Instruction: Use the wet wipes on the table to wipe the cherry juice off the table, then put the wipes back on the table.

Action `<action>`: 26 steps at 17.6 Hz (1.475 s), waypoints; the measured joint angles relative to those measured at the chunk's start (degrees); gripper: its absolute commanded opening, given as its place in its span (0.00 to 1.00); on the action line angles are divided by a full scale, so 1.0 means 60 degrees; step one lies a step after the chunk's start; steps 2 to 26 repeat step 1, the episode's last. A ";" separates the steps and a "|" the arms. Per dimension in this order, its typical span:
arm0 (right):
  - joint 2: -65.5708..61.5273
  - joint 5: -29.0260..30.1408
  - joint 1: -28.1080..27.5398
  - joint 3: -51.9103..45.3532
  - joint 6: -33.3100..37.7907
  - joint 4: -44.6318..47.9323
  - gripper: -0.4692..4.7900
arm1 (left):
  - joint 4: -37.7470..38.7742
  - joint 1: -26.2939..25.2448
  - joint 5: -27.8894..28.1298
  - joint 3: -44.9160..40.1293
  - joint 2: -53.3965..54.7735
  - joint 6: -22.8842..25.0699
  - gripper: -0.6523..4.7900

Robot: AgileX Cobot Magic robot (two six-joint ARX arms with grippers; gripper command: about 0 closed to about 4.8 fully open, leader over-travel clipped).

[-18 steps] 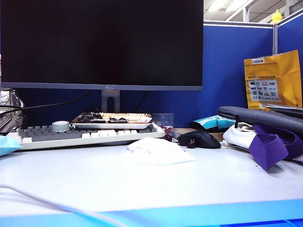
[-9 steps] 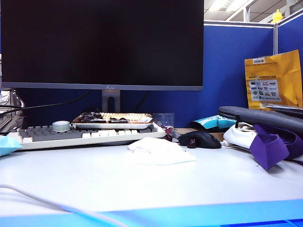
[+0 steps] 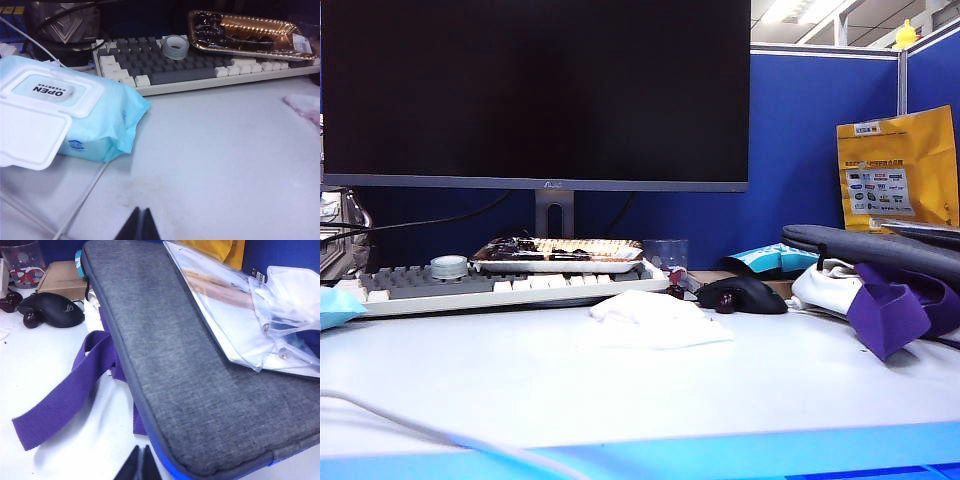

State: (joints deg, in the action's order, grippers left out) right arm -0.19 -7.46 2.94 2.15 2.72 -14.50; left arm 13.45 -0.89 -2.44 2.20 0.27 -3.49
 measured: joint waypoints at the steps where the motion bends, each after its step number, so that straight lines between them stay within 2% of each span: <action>1: 0.0000 0.0000 0.0000 0.0000 0.0000 0.0000 0.08 | 0.0000 0.0000 0.0000 0.0000 0.0000 0.0000 0.11; 26: 0.0000 0.0000 0.0000 0.0000 0.0000 0.0000 0.08 | 0.0000 0.0000 0.0000 0.0000 0.0000 0.0000 0.11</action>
